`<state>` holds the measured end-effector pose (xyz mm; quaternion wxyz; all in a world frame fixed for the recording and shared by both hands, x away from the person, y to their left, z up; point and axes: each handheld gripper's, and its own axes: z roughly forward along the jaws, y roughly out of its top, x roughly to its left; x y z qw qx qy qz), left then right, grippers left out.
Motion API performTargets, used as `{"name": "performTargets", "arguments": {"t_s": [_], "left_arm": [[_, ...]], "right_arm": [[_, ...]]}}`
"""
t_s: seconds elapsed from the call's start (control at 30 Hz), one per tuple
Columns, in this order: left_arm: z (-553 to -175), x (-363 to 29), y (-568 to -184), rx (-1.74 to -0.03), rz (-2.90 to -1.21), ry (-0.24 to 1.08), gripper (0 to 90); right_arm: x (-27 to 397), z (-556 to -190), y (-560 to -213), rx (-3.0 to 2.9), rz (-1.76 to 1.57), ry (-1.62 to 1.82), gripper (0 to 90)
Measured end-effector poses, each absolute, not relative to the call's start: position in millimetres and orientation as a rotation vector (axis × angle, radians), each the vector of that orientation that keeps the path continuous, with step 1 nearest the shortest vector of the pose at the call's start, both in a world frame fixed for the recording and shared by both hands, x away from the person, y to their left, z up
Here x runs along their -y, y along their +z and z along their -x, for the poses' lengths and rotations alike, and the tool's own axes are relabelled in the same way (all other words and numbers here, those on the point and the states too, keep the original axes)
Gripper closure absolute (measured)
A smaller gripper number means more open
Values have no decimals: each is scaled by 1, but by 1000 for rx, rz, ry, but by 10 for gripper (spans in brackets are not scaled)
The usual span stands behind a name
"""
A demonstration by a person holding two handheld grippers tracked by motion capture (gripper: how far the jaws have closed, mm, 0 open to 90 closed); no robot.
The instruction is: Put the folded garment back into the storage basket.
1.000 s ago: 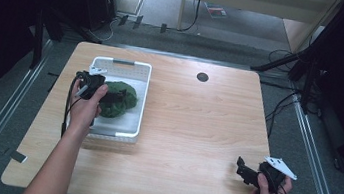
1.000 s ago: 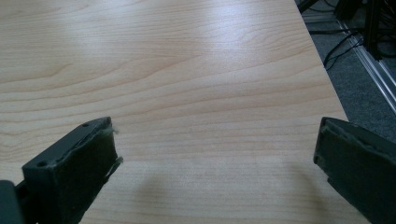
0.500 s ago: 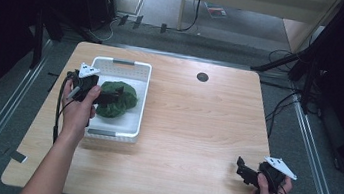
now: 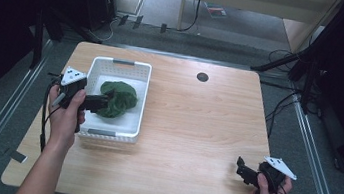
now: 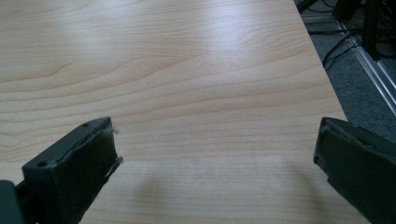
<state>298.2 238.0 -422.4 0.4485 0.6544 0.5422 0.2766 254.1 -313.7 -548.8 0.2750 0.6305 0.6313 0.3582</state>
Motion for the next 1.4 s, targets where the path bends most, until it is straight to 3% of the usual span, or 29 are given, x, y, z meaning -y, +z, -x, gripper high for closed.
{"name": "performTargets", "arguments": {"t_s": [1.4], "left_arm": [[-213, -335, -494, -1456, -1434, 734, 0]], "right_arm": [[313, -254, -549, -1693, -1692, 960, 0]]}}
